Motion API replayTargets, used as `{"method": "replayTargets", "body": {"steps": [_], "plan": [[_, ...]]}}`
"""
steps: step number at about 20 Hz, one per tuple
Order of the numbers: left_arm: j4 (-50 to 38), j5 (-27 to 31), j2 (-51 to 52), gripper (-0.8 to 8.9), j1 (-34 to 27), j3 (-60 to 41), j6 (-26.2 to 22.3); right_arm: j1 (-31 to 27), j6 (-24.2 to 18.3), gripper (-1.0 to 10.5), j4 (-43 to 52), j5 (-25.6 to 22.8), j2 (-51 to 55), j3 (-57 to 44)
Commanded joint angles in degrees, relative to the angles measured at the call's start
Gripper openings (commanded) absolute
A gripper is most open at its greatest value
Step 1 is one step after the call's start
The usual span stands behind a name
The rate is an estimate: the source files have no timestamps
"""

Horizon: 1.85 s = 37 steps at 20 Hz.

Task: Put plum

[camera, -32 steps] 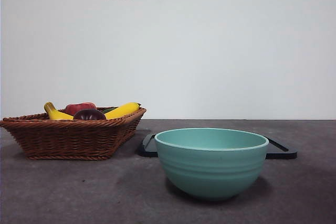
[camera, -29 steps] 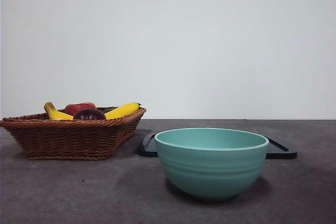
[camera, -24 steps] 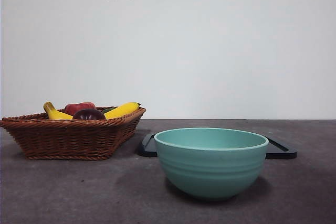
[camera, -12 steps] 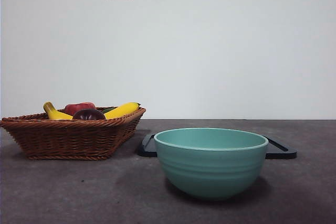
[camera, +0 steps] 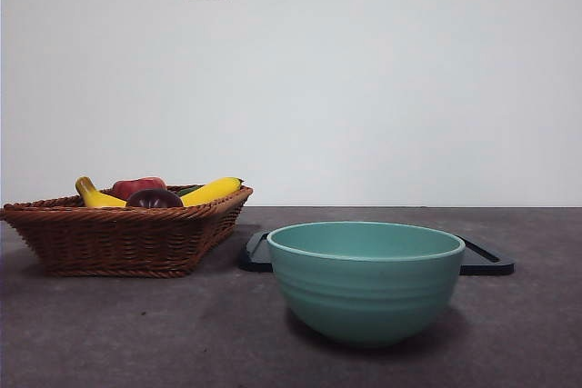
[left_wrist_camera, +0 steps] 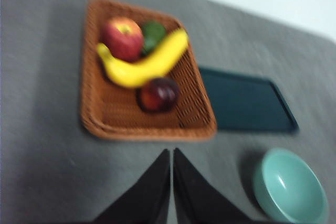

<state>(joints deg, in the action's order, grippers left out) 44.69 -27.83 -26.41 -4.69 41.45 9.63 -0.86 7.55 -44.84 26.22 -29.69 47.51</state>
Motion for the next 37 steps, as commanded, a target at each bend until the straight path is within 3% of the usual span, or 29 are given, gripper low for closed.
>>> {"method": "replayTargets", "body": {"steps": [1,8,14,16,19,21,30,37], "plan": [[2.8,-2.3,-3.5,0.09,0.8,3.8,-5.9,0.3,-3.6,0.1,-3.3,3.1,-3.7,3.5],[11.4,-5.9,-10.6,0.09,4.5,9.2,-11.9,4.3,-9.6,0.1,-13.2,6.2,-11.0,8.5],[12.2,-5.9,-12.2,0.12,6.0,9.4,-12.0,7.6,-11.1,0.1,-14.2,6.4,-12.6,8.5],[12.2,-5.8,-12.2,1.25,6.0,9.4,-12.0,7.6,-11.1,0.5,-14.1,6.4,-12.6,8.5],[12.2,-5.8,-12.2,4.01,6.0,9.4,-12.0,7.6,-11.0,3.4,-13.9,6.4,-12.6,8.5],[12.2,-5.8,-12.2,4.41,6.0,9.4,-12.0,7.6,-11.0,3.6,-13.9,6.4,-12.6,8.5],[11.8,-5.6,-12.5,4.4,6.0,9.4,-11.3,7.6,-10.8,3.6,-13.9,6.4,-12.6,8.5],[6.3,-2.0,-19.3,4.37,8.1,14.3,-7.0,7.6,-10.6,3.6,-13.9,6.4,-12.6,8.5]]}}
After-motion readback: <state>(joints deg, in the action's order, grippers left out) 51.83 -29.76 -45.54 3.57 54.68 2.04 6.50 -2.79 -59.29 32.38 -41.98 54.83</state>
